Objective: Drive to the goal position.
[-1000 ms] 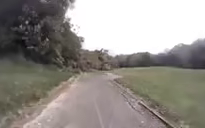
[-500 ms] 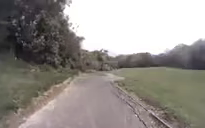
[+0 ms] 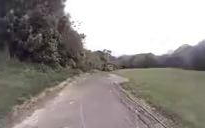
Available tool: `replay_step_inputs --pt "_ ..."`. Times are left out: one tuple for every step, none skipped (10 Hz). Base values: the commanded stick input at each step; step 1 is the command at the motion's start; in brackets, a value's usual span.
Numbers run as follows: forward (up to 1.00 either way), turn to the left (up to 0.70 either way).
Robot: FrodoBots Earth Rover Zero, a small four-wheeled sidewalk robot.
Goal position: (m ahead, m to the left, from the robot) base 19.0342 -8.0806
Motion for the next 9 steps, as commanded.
replay_step_inputs --pt "0.85 0.0" --pt "0.85 0.0" --pt "0.85 0.0" --pt "0.85 0.0" --pt "0.85 0.0" --pt "0.85 0.12" --pt "0.85 0.27" --pt "0.85 0.27" --pt "0.85 0.0"
